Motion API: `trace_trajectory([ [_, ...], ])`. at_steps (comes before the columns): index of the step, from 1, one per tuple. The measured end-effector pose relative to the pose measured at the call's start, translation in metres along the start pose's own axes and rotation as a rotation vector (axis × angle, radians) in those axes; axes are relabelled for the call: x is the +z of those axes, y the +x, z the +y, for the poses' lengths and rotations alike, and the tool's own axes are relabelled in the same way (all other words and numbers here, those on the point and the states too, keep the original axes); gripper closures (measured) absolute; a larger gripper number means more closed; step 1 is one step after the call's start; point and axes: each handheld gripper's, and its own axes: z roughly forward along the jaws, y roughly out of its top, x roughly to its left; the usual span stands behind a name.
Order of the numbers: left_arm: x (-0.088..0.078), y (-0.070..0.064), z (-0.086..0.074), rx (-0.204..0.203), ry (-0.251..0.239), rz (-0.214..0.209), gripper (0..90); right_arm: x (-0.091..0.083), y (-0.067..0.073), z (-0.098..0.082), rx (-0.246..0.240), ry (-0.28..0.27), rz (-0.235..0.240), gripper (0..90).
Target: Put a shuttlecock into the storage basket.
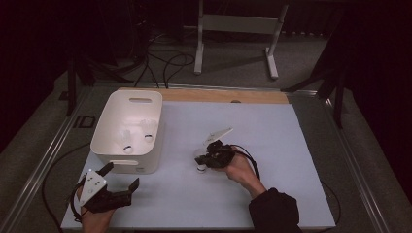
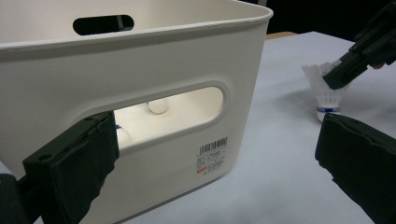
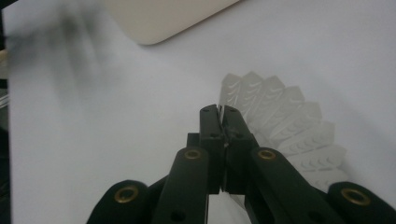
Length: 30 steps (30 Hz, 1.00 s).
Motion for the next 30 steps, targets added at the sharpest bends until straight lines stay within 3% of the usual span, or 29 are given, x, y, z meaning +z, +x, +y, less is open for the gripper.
trace_trajectory([
  [17,0.0,0.0,0.0,0.0,-0.002,0.001,0.2,-0.01,-0.007,0.008,0.017,-0.085,-0.112,89.3],
  [30,0.0,0.0,0.0,0.0,-0.004,0.002,0.2,-0.018,-0.012,0.013,0.038,-0.137,-0.163,89.3],
])
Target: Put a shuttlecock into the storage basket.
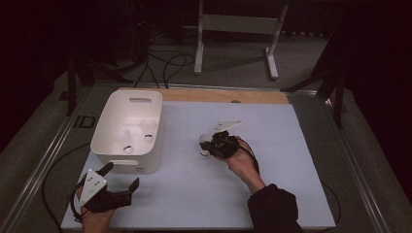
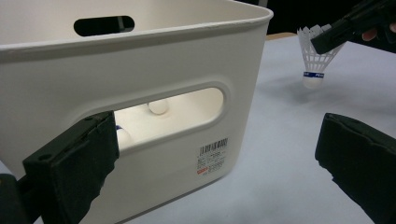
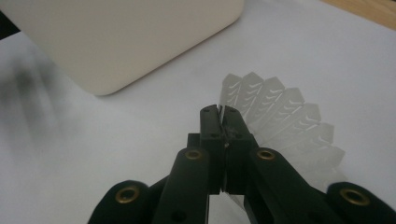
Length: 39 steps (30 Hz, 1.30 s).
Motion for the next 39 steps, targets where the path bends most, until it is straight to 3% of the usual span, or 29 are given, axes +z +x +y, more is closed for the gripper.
trace_trajectory([
  [18,0.0,0.0,0.0,0.001,0.001,0.001,0.2,-0.005,-0.005,0.003,0.039,-0.041,-0.054,89.4],
  [39,0.0,0.0,0.0,0.001,0.001,0.001,0.2,-0.01,-0.006,0.019,0.028,-0.08,-0.068,89.4],
])
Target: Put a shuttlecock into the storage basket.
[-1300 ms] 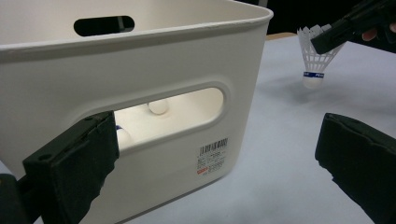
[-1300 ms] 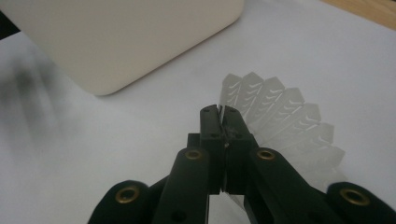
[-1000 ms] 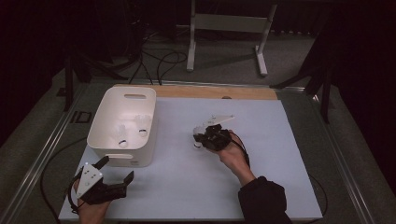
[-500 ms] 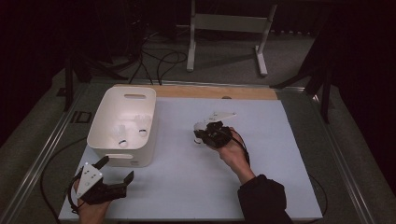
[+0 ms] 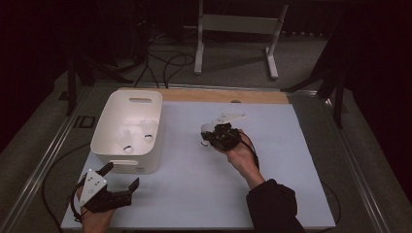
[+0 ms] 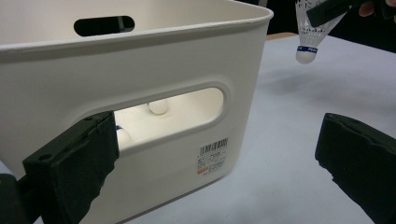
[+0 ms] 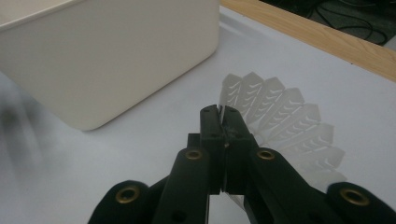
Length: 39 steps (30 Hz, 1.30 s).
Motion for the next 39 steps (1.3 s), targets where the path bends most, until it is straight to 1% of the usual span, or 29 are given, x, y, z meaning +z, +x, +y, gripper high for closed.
trace_trajectory([
  [6,0.0,0.0,0.0,0.0,-0.001,0.0,0.2,0.0,-0.001,0.002,0.011,-0.01,-0.004,89.4],
  [11,0.0,0.0,0.0,-0.001,-0.001,0.0,0.2,-0.001,-0.002,0.004,0.009,-0.012,-0.009,89.4],
  [13,0.0,0.0,0.0,0.0,0.0,0.0,0.2,-0.002,-0.001,0.009,0.009,-0.023,-0.009,89.4],
  [14,0.0,0.0,0.0,-0.001,-0.001,0.0,0.2,-0.002,-0.001,0.01,0.001,-0.023,-0.012,89.4],
  [19,0.0,0.0,0.0,0.0,0.001,-0.001,0.2,-0.003,0.0,0.016,-0.007,-0.03,-0.012,89.4],
  [24,0.0,0.0,0.0,-0.001,0.003,0.001,0.2,-0.003,0.0,0.022,-0.004,-0.036,-0.014,89.4],
  [29,0.0,0.0,0.0,0.0,0.003,-0.001,0.2,-0.003,0.0,0.024,-0.01,-0.041,-0.021,89.4],
  [39,0.0,0.0,0.0,0.0,0.002,-0.001,0.2,-0.002,-0.002,0.027,0.004,-0.051,-0.029,89.4],
])
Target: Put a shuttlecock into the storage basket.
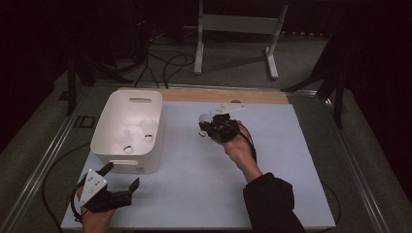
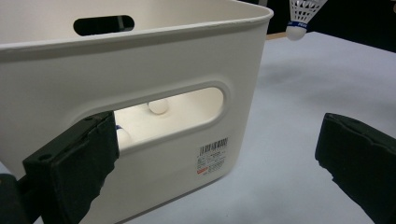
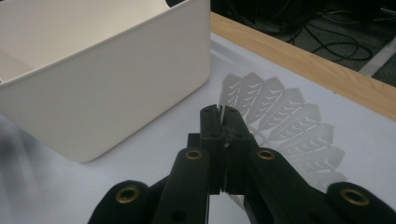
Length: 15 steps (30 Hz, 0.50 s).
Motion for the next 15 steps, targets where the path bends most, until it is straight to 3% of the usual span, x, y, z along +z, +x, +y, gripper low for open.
trace_trajectory([
  [15,0.0,0.0,0.0,-0.002,-0.004,0.001,0.2,0.001,-0.001,0.012,0.002,-0.027,-0.007,89.4],
])
